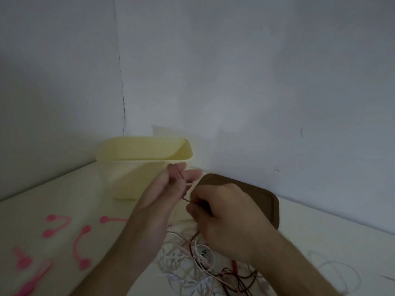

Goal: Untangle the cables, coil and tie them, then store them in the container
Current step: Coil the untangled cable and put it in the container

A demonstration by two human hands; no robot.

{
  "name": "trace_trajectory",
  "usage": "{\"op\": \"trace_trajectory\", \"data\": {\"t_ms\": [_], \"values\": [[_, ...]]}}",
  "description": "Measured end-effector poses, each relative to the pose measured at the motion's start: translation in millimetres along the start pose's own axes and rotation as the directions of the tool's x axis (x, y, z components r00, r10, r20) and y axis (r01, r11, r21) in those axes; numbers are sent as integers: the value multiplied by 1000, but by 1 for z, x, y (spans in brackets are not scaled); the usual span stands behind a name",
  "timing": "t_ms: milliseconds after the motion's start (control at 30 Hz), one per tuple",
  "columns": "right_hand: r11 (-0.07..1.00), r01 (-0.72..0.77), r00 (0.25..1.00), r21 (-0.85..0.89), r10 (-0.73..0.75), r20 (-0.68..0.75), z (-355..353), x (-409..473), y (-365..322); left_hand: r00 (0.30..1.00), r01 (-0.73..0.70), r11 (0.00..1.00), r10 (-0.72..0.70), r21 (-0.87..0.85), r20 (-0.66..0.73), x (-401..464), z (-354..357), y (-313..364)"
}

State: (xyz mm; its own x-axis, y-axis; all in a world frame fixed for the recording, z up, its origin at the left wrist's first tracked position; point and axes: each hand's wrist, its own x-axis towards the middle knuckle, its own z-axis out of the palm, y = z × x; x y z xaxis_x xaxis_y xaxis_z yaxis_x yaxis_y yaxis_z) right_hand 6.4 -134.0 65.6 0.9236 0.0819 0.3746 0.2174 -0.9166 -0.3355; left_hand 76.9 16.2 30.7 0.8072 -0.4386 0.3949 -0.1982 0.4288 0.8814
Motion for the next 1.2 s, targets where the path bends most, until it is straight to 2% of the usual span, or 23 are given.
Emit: {"op": "trace_trajectory", "data": {"t_ms": [67,133,300,367,500,633,767,900,967,1033,1200], "values": [[1000,23,997,12,-22,-76,-11,-1,-1,997,-36,958,16,286,72,-7,7,-3],[1000,10,994,7,-9,-105,-20,-2,3,990,-73,903,16,422,137,-12,12,-2],[998,46,993,37,-42,-108,-27,-2,15,985,5,920,-72,391,157,-8,8,1],[997,65,993,31,-61,-100,-27,-1,19,979,80,949,-133,306,156,-6,7,1],[988,118,988,99,-107,-109,-27,2,23,963,187,982,-182,-6,200,-2,4,10],[975,50,997,218,-35,-72,-17,3,27,969,198,915,-127,-352,212,-2,-5,13],[984,14,1000,176,-9,-28,-8,3,18,975,135,860,-27,-492,221,0,-8,11],[988,22,1000,155,-21,-6,3,4,14,988,47,827,43,-560,147,2,-10,11],[988,16,1000,153,-17,4,5,3,13,990,-7,853,81,-522,119,3,-8,10],[992,24,1000,127,-25,12,4,1,10,994,-59,908,91,-415,59,4,-6,7],[999,-22,1000,32,21,16,-8,0,5,998,-67,992,67,-103,0,1,0,1]]}}
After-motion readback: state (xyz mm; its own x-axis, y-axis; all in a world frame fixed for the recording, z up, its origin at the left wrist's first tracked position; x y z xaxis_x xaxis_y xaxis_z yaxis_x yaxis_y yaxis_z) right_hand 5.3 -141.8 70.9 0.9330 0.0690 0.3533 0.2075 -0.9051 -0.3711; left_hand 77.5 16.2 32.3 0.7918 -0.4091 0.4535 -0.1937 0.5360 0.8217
